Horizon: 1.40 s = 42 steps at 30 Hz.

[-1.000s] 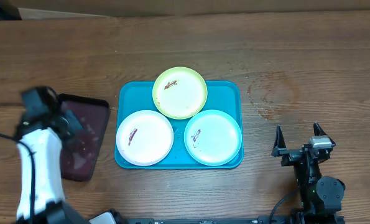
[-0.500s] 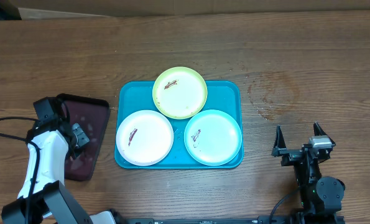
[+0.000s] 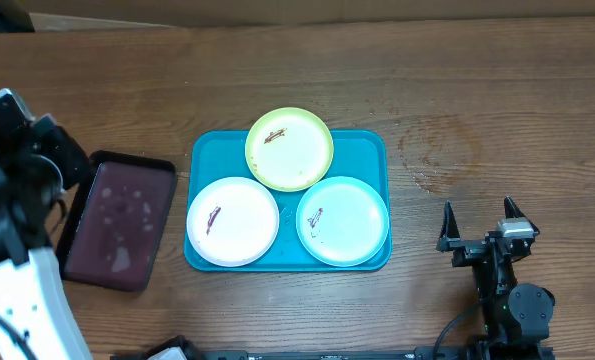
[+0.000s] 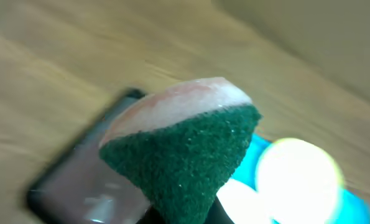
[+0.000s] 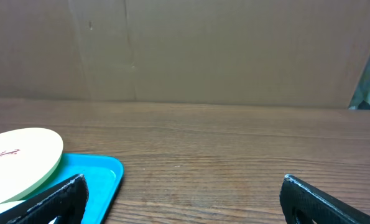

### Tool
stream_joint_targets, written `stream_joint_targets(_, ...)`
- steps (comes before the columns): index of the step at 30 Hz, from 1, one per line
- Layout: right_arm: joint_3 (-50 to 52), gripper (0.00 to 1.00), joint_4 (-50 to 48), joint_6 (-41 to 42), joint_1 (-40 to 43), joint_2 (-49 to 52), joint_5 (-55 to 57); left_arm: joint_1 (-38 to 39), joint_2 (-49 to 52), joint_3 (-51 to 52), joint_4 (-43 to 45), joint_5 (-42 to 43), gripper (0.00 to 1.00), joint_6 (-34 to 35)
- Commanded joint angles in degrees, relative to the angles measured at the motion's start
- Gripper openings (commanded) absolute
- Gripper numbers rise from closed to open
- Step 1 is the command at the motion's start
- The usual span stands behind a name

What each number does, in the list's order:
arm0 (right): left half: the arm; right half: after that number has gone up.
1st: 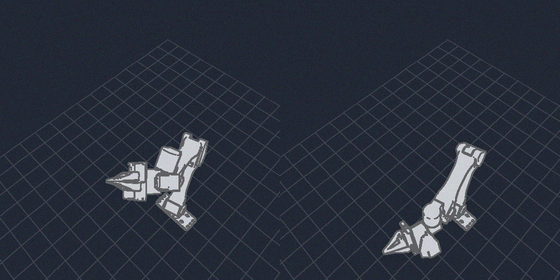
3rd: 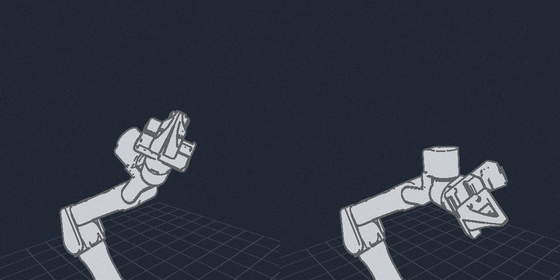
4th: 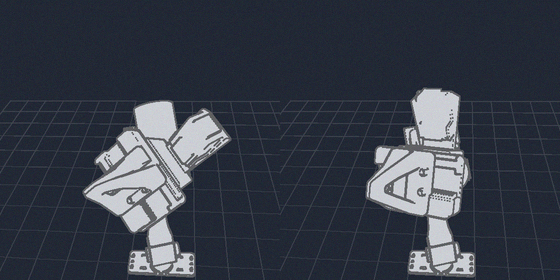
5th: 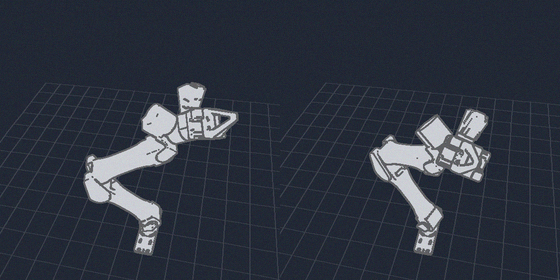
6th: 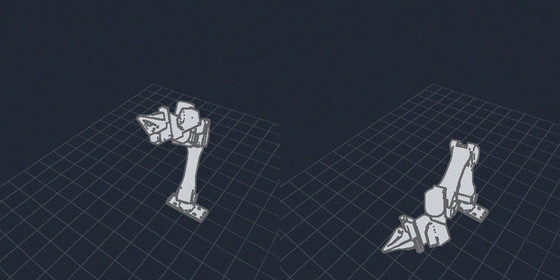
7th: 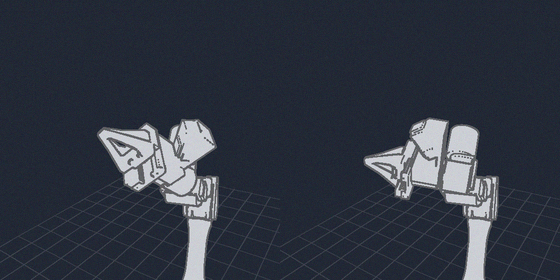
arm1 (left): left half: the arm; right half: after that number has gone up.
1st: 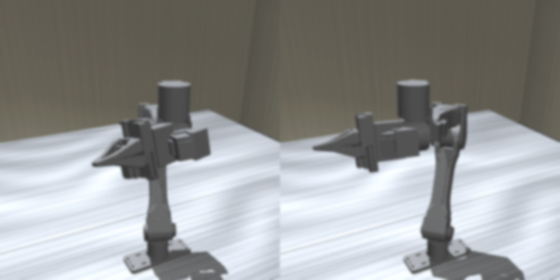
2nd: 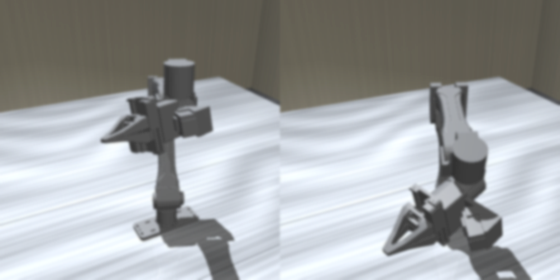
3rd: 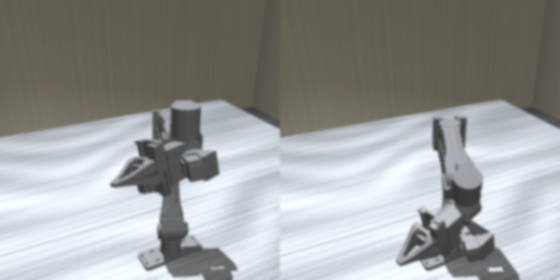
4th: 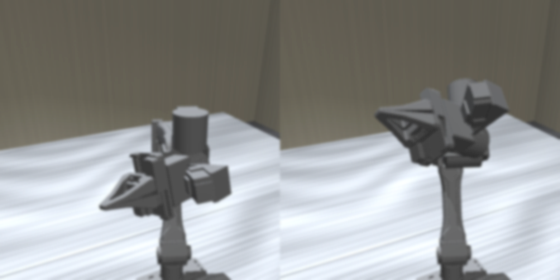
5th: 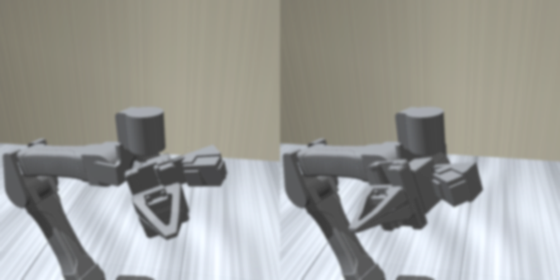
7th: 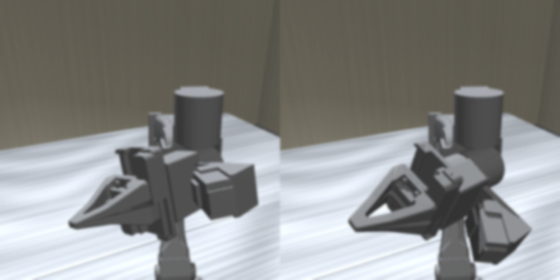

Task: Clean dirty plates on tray and stack at the side
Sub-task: 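Lift the sponge with the left gripper out of the dark tray, then carry the sponge with the left gripper onto the white plate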

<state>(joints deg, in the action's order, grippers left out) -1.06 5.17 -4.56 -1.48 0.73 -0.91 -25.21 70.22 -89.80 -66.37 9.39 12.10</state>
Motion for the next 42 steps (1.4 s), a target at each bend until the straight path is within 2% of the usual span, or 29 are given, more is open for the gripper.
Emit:
stream_joint_targets(1, 0.59, 1.00, -0.35, -0.20, 0.26, -0.46, 0.22, 0.46, -0.09, -0.15, -4.00, 16.61, 0.04, 3.65)
stream_joint_targets(5, 0.59, 1.00, -0.35, -0.20, 0.26, -0.46, 0.22, 3.15, 0.55, 3.58, -9.33, 17.05, 0.04, 4.81)
stream_joint_targets(9, 0.59, 1.00, -0.35, -0.20, 0.26, -0.46, 0.22, 7.04, 1.36, 12.44, -7.54, 17.09, 0.04, 4.66)
stream_joint_targets(13, 0.59, 1.00, -0.35, -0.20, 0.26, -0.46, 0.22, 11.96, 3.45, 23.50, -1.16, 18.91, 0.04, 4.66)
stream_joint_targets(18, 0.59, 1.00, -0.35, -0.20, 0.26, -0.46, 0.22, 20.17, 8.50, 34.27, 11.78, 23.45, 0.04, 5.11)
stream_joint_targets(24, 0.59, 1.00, -0.35, -0.20, 0.26, -0.46, 0.22, 28.24, 16.70, 37.35, 22.43, 16.76, 0.04, 11.58)
stream_joint_targets(28, 0.59, 1.00, -0.35, -0.20, 0.26, -0.46, 0.22, 30.21, 21.07, 37.35, 27.74, 15.39, 0.04, 11.54)
stream_joint_targets(33, 0.59, 1.00, -0.35, -0.20, 0.26, -0.46, 0.22, 29.99, 23.56, 37.35, 29.14, 7.61, 0.04, 11.45)
stream_joint_targets(38, 0.59, 1.00, -0.35, -0.20, 0.26, -0.46, 0.22, 29.75, 23.78, 37.35, 27.61, 5.68, 0.29, 10.58)
stream_joint_targets(42, 0.59, 1.00, -0.35, -0.20, 0.26, -0.46, 0.22, 29.75, 23.78, 37.35, 27.43, 10.27, 0.31, 7.45)
